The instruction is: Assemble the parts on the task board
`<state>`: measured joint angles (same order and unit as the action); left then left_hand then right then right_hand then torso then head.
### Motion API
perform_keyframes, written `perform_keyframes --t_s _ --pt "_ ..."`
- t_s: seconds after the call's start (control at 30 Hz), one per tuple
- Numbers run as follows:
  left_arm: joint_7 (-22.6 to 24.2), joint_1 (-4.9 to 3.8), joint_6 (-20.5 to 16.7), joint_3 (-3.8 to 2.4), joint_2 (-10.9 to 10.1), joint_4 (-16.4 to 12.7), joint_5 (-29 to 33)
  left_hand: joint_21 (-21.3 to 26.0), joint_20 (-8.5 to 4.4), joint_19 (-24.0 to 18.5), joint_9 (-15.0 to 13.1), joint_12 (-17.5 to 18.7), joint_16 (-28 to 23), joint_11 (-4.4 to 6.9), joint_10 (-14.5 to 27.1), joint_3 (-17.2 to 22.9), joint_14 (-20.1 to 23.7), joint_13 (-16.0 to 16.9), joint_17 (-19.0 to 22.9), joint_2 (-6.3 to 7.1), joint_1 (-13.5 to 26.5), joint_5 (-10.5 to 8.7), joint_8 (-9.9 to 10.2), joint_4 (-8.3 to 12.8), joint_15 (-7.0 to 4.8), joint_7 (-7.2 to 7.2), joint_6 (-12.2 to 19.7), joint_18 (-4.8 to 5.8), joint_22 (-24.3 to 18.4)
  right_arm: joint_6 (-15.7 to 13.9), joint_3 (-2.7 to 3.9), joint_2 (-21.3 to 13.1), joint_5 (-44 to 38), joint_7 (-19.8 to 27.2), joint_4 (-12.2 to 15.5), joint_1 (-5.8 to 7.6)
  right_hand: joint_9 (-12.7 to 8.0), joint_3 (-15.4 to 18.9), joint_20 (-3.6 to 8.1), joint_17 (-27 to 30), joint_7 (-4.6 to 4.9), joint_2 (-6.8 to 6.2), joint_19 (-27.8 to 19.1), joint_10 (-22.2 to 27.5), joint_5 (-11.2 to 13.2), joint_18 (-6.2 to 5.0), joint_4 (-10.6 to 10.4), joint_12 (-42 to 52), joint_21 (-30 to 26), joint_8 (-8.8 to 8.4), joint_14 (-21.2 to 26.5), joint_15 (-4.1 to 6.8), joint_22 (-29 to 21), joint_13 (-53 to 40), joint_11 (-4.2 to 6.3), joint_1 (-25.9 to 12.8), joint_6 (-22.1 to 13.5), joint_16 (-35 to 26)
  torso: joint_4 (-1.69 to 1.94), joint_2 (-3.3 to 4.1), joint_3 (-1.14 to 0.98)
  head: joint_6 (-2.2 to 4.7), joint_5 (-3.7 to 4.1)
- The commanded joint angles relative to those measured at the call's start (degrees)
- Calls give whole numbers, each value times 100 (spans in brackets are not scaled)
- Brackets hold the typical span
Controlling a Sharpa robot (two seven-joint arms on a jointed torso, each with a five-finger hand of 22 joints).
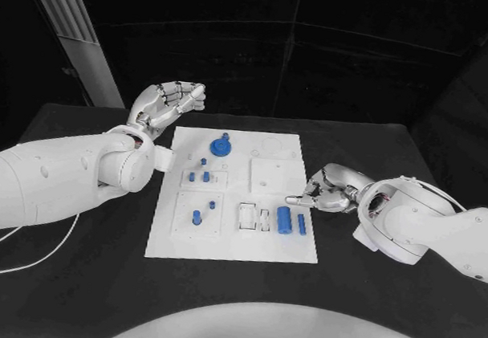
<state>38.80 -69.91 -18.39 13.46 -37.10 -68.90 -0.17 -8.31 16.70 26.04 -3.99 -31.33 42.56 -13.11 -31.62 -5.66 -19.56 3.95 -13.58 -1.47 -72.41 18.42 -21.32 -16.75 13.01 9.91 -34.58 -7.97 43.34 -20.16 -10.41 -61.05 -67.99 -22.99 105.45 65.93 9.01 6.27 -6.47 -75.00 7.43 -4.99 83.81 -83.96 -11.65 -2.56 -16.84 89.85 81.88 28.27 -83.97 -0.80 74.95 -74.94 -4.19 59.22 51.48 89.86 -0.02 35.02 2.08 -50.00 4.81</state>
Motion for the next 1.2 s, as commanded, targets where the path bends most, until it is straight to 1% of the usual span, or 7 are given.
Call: perform_keyframes --t_s 0.03,0.1,0.2,0.43,0.63,0.83,1.2 --pt "1104 -8 79 -3 -11 -12 3 39 -9 29 5 -39 18 -6 49 -45 32 -9 6 -49 -8 20 -21 -1 -8 539 39 115 -8 132 -9 16 -483 -423 35 -15 6 -46 70 -1500 -19 170 603 -604 -14 247 -4 15 770 -32 -603 115 1490 -1506 39 12 92 14 -1 -1 2 0 -10" --pt "1103 -7 77 -3 -16 -13 3 40 -9 28 5 -45 23 -7 52 -48 35 -9 13 -53 -9 28 -24 -1 -7 540 42 115 -10 181 -15 30 -509 -500 42 -24 5 -61 95 -1500 -10 269 619 -604 5 256 13 15 812 -82 -603 128 1505 -1506 53 68 121 14 -9 -1 5 0 -6" --pt "1103 -7 81 -3 -19 -14 3 41 -9 28 4 -47 25 -7 53 -50 36 -9 15 -54 -10 31 -26 0 -7 540 43 116 -10 259 -19 59 -530 -609 53 -42 4 -74 102 -1500 -7 355 619 -604 33 256 27 15 812 -173 -603 132 1505 -1506 48 218 141 14 -3 -1 10 0 9" --pt "1096 -6 91 -3 -27 -22 3 45 -9 26 4 -62 39 -8 59 -58 43 -8 34 -63 -15 56 -36 0 -5 540 47 118 -14 289 -23 187 -545 -780 54 -99 38 -96 97 -1500 -18 435 619 -604 203 256 60 15 812 -286 -603 132 1505 -1506 58 491 221 14 -2 -3 3 0 12" --pt "1096 -6 94 -3 -39 -31 3 49 -9 24 3 -77 53 -8 66 -68 51 -8 54 -74 -18 85 -47 0 -5 540 52 120 -18 302 -23 327 -548 -817 20 -114 78 -94 90 -1500 -36 400 619 -604 140 256 72 15 812 -296 -603 125 1505 -1506 77 576 275 14 12 -3 5 0 8" --pt "1098 -5 97 -3 -65 -47 3 50 -9 23 3 -80 57 -9 69 -70 53 -8 58 -75 -20 91 -49 0 -4 541 54 120 -19 521 -23 452 -548 -958 -13 -118 117 -117 68 -1500 -2 317 619 -604 27 256 64 15 812 -362 -603 92 1505 -1506 52 629 158 14 4 0 8 0 -7" --pt "1100 -5 109 -3 -116 -76 3 54 -9 23 -1 -108 82 -7 75 -86 65 -8 90 -88 -30 124 -76 0 -3 537 39 121 -24 816 -22 625 -679 -1305 -113 -161 177 -123 24 -1500 51 344 619 -604 -5 256 32 15 812 -407 -603 42 1505 -1506 1 556 32 14 2 -7 8 0 -33"
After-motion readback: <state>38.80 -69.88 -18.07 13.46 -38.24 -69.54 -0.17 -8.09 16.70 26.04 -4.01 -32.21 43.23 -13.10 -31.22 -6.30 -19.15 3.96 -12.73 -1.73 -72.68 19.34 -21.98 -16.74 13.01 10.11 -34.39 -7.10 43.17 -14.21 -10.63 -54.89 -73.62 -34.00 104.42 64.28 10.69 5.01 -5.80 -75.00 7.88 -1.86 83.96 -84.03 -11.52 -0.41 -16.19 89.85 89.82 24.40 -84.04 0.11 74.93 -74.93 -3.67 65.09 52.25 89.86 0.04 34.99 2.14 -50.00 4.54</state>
